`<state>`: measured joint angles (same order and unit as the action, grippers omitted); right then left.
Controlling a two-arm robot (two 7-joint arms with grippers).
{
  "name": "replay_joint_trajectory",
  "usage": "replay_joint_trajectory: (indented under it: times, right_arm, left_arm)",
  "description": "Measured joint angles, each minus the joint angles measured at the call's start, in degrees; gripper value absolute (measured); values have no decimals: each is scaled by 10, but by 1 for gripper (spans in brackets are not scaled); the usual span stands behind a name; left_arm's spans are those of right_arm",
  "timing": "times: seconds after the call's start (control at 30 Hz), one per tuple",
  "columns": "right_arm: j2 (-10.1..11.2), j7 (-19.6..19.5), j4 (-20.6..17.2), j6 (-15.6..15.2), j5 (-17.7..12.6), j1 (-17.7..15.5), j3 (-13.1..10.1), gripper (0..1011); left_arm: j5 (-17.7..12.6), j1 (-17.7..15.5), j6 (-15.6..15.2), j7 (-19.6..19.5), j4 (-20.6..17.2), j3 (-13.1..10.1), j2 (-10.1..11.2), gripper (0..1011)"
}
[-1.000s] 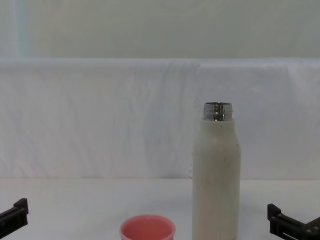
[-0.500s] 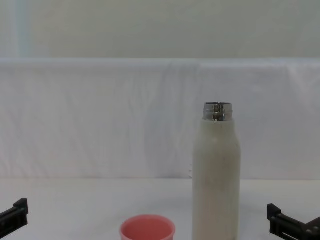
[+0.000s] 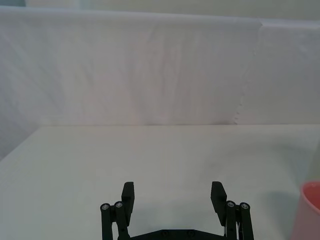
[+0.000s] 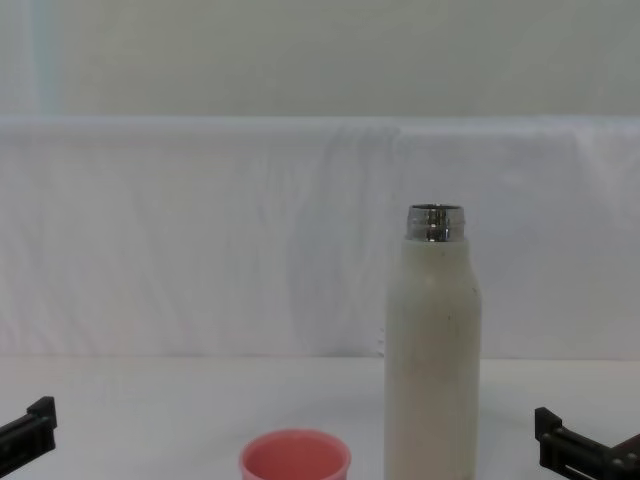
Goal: Grasp the thermos with one hand and pour water into the cup lid.
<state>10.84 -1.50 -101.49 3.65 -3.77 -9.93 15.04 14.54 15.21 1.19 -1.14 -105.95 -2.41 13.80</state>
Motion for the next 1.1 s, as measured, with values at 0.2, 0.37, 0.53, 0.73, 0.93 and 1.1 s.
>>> replay_joint_trajectory:
  times: [0.2, 0.37, 0.53, 0.73, 0.93, 1.1]
  right_arm:
    - [-5, 0, -6, -6, 14, -5, -2, 1001]
    - [-10, 18, -17, -19, 7, -10, -11, 1001]
    - [-12, 45, -29, -36, -12, -9, -22, 1001]
    - [-10, 77, -43, -63, -27, 1, -34, 1001]
    - [-5, 96, -49, -84, -29, 16, -40, 1001]
    - [-2, 106, -46, -98, -28, 32, -40, 1001]
  left_arm:
    - [0, 0, 0, 0, 0, 0, 0, 1001]
    - [0, 0, 0, 0, 0, 0, 0, 1001]
    - [0, 0, 0, 0, 0, 0, 0, 1001]
    - [0, 0, 0, 0, 0, 0, 0, 1001]
    - [0, 0, 0, 0, 0, 0, 0, 1001]
    - [0, 0, 0, 0, 0, 0, 0, 1001]
